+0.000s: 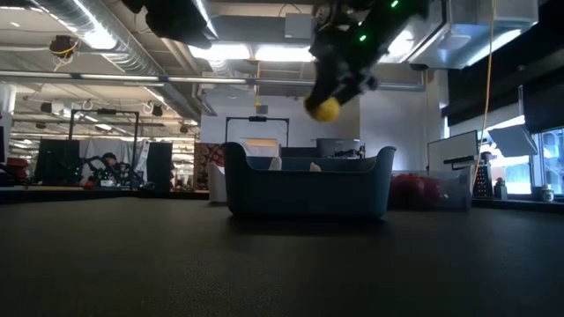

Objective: Sort produce into baskets
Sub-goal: Put the yellow lemon into the white bin

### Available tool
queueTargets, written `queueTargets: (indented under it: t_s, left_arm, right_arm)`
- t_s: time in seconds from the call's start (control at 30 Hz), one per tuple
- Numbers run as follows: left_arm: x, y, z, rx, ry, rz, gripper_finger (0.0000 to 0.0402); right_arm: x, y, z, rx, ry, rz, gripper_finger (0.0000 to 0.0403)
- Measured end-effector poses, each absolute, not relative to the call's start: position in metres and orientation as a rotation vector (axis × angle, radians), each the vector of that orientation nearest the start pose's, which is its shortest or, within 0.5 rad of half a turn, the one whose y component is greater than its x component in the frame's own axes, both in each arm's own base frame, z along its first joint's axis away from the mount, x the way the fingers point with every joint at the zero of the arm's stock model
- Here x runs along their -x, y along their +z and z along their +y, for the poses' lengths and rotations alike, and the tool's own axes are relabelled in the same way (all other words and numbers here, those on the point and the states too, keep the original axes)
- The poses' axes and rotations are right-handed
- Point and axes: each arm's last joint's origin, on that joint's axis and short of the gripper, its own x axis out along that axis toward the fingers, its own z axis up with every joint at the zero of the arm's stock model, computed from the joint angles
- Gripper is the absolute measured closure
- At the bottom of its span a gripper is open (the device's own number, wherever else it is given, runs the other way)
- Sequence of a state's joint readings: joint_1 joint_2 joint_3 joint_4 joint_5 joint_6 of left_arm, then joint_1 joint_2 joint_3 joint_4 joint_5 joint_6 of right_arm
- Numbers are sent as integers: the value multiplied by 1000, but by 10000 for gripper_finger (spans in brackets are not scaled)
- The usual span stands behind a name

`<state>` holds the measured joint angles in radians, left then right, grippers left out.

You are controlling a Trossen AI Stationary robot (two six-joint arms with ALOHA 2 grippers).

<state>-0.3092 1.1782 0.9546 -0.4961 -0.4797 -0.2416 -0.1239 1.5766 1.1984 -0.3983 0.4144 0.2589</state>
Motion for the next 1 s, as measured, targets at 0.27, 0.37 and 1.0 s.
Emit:
queueTargets:
  t_s: [0.27,0.37,1.0]
  left_arm:
    - [-233,289,-60,-50,244,656,91]
    - [-233,289,-60,-55,242,655,91]
    - [-233,288,-60,-57,241,656,91]
  right_arm:
    - [-360,241,-116,-257,-586,560,131]
    - [-366,229,-138,-290,-583,512,130]
    - [-370,218,-183,-346,-582,330,95]
